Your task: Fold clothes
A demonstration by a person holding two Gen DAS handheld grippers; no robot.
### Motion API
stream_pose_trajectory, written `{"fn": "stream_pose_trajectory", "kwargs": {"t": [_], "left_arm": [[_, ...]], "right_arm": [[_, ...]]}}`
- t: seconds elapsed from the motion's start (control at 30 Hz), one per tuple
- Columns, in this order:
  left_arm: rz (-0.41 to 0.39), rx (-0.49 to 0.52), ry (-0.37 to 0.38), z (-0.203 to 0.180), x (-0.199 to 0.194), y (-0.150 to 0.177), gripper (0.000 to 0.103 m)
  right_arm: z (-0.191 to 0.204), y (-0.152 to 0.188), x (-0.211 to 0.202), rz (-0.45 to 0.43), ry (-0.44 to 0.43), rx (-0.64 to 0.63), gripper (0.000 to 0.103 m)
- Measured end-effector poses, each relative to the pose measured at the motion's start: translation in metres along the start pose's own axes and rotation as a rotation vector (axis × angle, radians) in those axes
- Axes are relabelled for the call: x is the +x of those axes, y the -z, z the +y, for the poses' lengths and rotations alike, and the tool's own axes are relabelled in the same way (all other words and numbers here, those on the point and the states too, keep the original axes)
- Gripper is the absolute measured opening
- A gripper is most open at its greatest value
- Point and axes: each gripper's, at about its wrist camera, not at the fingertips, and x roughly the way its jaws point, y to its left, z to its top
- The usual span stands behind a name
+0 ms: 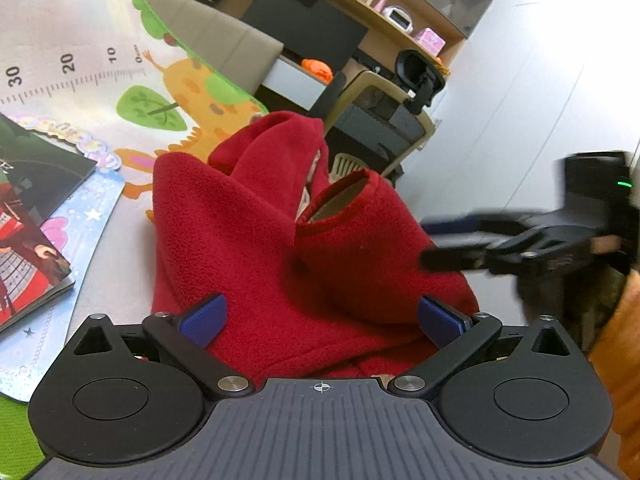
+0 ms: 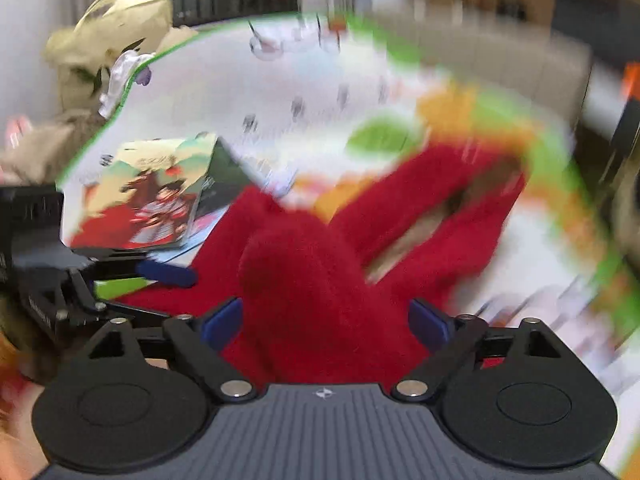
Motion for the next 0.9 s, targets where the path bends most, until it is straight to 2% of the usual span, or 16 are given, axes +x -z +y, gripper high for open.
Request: {"fn": "stream_pose_trajectory", "kwargs": {"t": [0.03, 0.07, 0.13, 0.17, 0.2, 0.23, 0.33, 0.43, 0.5, 0.53, 0.63, 0.7, 0.77, 0.8, 0.87, 0.9], "left_arm": [[0.0, 0.001, 0.0, 0.0, 0.0, 0.0, 0.103], [0.001, 0.002, -0.002, 0.0, -0.001, 0.001, 0.103], [0.002, 0.004, -0.004, 0.0, -0.001, 0.001, 0.103], [0.003, 0.004, -0.005, 0.0, -0.001, 0.001, 0.103], [0.003, 0.003, -0.005, 0.0, -0.001, 0.001, 0.103], [0.002, 0.002, -0.004, 0.0, -0.001, 0.001, 0.103], [0.0, -0.001, -0.002, 0.0, -0.001, 0.001, 0.103], [0.0, -0.004, -0.001, 0.0, -0.002, 0.001, 0.103], [-0.001, -0.005, -0.001, 0.0, -0.002, 0.001, 0.103], [-0.002, -0.006, -0.001, 0.0, -0.002, 0.001, 0.103], [-0.002, -0.005, -0.002, -0.001, -0.002, 0.001, 0.103], [-0.005, -0.007, 0.001, -0.001, -0.003, 0.002, 0.103], [-0.013, -0.025, 0.007, 0.001, -0.006, 0.001, 0.103], [-0.011, -0.04, 0.015, 0.003, -0.008, 0.001, 0.103], [0.042, -0.079, 0.088, 0.005, -0.014, -0.003, 0.103], [0.068, -0.096, 0.126, 0.006, -0.018, -0.005, 0.103]], "right_arm": [[-0.006, 0.006, 0.008, 0.028, -0.018, 0.04, 0.088], [-0.002, 0.011, 0.018, 0.055, 0.009, 0.041, 0.083], [0.011, 0.02, 0.031, 0.092, 0.087, 0.004, 0.049], [0.015, 0.021, 0.023, 0.068, 0.106, -0.006, 0.04], [0.018, 0.022, 0.013, 0.038, 0.121, -0.011, 0.024], [0.022, 0.022, 0.004, 0.009, 0.135, -0.016, 0.02], [-0.006, 0.022, -0.059, -0.197, 0.091, 0.179, 0.018], [-0.039, 0.046, -0.122, -0.423, 0.127, 0.417, 0.017], [-0.06, 0.073, -0.151, -0.539, 0.149, 0.593, 0.017], [-0.067, 0.088, -0.161, -0.582, 0.168, 0.666, 0.017], [-0.075, 0.113, -0.169, -0.615, 0.264, 0.744, 0.017], [-0.064, 0.105, -0.159, -0.615, 0.29, 0.697, 0.017], [-0.039, 0.075, -0.142, -0.616, 0.236, 0.571, 0.017], [-0.025, 0.058, -0.132, -0.604, 0.185, 0.503, 0.019], [0.002, 0.025, -0.102, -0.539, 0.034, 0.4, 0.027], [0.017, 0.01, -0.086, -0.499, -0.04, 0.359, 0.035]]}}
